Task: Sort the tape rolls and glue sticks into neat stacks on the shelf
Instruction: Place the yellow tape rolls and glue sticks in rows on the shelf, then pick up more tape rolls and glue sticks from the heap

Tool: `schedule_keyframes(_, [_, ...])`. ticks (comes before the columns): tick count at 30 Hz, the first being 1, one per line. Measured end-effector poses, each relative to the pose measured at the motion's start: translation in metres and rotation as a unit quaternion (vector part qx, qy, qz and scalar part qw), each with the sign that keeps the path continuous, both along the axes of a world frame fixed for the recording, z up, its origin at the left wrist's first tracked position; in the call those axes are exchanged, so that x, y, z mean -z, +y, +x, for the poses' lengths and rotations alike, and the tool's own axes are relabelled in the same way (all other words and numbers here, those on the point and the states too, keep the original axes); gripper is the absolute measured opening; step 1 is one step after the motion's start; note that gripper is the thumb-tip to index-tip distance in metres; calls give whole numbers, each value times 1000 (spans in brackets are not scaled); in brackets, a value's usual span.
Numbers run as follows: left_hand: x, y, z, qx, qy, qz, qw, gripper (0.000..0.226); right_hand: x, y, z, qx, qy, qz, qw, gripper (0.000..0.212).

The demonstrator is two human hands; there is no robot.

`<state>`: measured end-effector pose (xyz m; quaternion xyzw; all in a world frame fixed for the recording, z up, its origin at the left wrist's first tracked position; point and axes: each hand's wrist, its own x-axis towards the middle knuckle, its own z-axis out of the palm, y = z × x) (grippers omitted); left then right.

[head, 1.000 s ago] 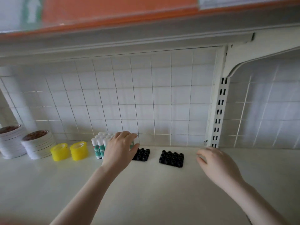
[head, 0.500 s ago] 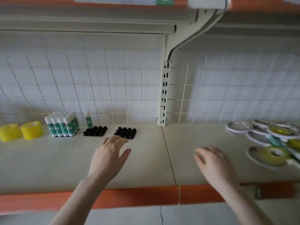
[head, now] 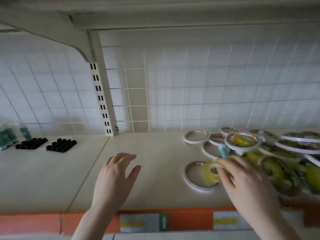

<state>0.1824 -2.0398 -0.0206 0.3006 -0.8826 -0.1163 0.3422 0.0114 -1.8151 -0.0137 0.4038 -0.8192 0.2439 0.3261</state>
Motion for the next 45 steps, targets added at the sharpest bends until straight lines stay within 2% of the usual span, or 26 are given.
schedule_keyframes(4, [1,44,-43,14,-14,7,1000,26,-8,40,-35,-3,6,-2,1000,14])
schedule_keyframes(7, [-2,65,-62,34,-24,12,999,41,-6,59,-53,3,-5,-14,1000,17])
schedule_keyframes(9, [-2,78,-70,54,-25,15,998,49,0,68,-60,-5,-4,-14,1000,10])
schedule_keyframes(14, [9,99,-83,124,-37,33,991,43,9,82,-71,-26,-13,-12,999,9])
schedule_keyframes(18, [15,105,-85,121,-39,44,991,37,6,84,-74,-30,-10,-14,999,14])
schedule_keyframes(22, [10,109,-94,138,-50,31,989,39,3,83,-74,-29,-12,-18,999,22])
schedule_keyframes(27, [3,116,-114,175,-103,26,979,50,3,86,-76,-33,-17,-12,999,22])
schedule_keyframes(29, [2,118,-120,183,-108,18,977,48,3,88,-78,-33,-21,-8,999,21])
schedule_keyframes(38, [6,122,-133,162,-78,51,982,48,-11,79,-96,-39,-10,16,999,18])
schedule_keyframes(43, [6,122,-130,121,-49,40,991,47,-25,51,-106,-47,-13,76,996,16])
schedule_keyframes(45, [5,118,-126,121,-37,40,991,54,-31,39,-107,-45,-16,121,991,11])
